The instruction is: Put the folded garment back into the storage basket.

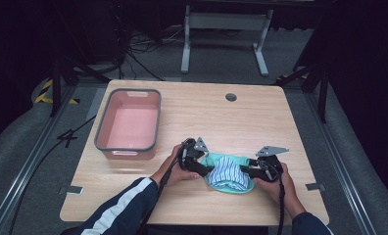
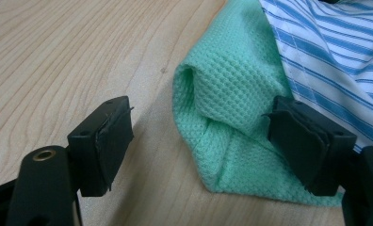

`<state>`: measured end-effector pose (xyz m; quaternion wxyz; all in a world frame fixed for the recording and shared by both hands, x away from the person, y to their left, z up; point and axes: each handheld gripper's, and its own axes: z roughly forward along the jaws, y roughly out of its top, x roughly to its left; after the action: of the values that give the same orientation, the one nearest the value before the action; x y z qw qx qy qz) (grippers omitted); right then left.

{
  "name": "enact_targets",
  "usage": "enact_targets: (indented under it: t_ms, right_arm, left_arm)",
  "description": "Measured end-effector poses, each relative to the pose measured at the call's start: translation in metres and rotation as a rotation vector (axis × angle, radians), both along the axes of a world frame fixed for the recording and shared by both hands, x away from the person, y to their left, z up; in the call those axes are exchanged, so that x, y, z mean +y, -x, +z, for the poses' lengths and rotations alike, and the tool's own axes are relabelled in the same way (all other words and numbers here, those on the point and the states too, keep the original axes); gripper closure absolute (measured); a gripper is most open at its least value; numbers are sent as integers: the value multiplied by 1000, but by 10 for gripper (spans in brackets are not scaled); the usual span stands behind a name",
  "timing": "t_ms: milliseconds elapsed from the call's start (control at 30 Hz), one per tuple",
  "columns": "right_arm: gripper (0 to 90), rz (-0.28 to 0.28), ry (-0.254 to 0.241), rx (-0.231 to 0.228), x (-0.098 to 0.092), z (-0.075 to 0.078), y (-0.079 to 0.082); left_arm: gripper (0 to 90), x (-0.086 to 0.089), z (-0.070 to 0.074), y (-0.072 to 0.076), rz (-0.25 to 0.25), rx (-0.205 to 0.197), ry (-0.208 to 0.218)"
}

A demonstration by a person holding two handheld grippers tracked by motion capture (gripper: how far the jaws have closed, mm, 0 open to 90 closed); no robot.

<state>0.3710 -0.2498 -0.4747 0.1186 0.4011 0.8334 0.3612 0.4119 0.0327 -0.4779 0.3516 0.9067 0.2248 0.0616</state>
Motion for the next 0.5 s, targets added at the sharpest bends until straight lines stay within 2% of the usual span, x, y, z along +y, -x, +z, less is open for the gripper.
enact_targets:
  t_ms: [133,200,233,300,433,500]
  right_arm:
    - [709,16,-12,11,1,0,1]
    - [744,25,2,1,4,1,3]
    - [744,25,2,1,4,1,3]
    - [773,27,17,-12,6,2,5]
    - [819,18,27,-23,8,3,7]
    - [851,16,35,-33,8,4,8]
  left_arm:
    - [348,-1,2,3,-33,7,16]
    - [491,-1,2,4,-47,11,22]
    - [491,0,2,4,-57,22,33]
    - [680,1,3,3,-73,41,45]
    - [798,2,3,3,-89,59,46]
    - [810,1,5,4,-89,49,26]
